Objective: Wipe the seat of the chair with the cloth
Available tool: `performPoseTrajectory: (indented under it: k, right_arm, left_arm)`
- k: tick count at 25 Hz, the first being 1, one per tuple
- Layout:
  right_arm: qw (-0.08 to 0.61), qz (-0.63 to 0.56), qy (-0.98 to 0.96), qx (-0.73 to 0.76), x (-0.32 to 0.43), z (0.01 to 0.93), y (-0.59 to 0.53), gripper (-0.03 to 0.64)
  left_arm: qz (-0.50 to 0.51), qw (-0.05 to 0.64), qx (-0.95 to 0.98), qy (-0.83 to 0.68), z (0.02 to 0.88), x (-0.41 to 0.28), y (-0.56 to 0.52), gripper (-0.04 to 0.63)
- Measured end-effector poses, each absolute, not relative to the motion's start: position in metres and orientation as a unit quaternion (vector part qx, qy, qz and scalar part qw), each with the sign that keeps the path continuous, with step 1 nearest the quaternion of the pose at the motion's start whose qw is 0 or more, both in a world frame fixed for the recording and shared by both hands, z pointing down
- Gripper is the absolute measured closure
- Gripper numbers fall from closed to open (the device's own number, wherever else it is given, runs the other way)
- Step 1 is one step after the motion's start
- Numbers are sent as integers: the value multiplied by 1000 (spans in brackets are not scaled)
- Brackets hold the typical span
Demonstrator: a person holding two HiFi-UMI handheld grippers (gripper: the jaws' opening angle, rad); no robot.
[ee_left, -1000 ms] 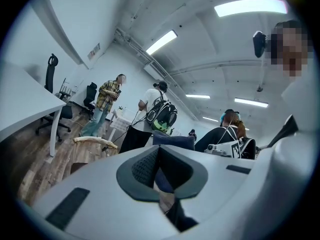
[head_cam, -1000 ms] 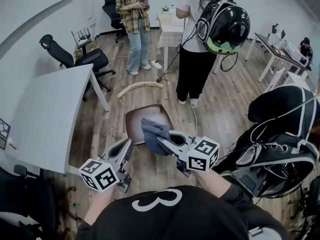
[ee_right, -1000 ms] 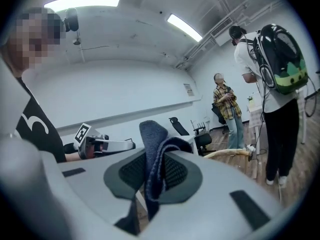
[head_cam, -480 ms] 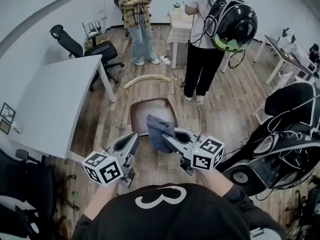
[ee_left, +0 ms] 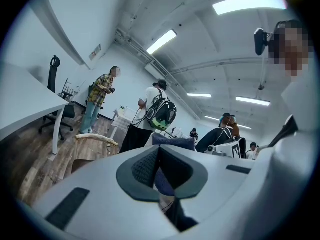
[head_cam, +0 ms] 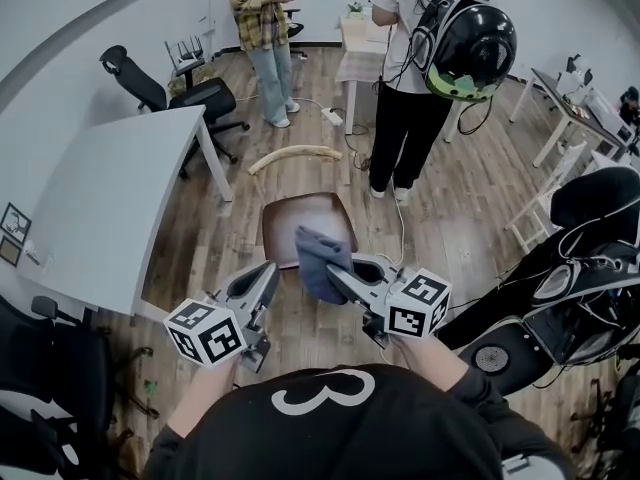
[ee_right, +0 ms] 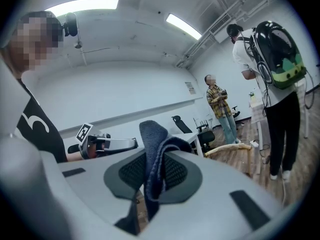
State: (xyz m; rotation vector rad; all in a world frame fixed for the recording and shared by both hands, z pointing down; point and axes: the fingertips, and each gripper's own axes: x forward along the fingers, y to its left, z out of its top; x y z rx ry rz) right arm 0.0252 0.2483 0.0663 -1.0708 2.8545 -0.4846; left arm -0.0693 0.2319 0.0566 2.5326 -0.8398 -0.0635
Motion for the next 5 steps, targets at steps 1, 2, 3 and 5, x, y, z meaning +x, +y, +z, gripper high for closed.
performPoseTrajectory:
  k: [1,2,3,5]
  right_arm:
    - [28,-157,924,-347,26,66,247,565]
    - [29,-157,924,-347,25,65,247,565]
    - [30,-157,924,-347,24,65,246,565]
    - [30,-155,924,-347,22,63,244,565]
  left_arm:
    - [-22,233,923,-306,57,-69,231,583]
    - [-21,233,923,-306,57,-70,231,583]
    - [-20,232,923,-306,57,-71,230,583]
    - [-19,232,923,-306,57,-75,229,583]
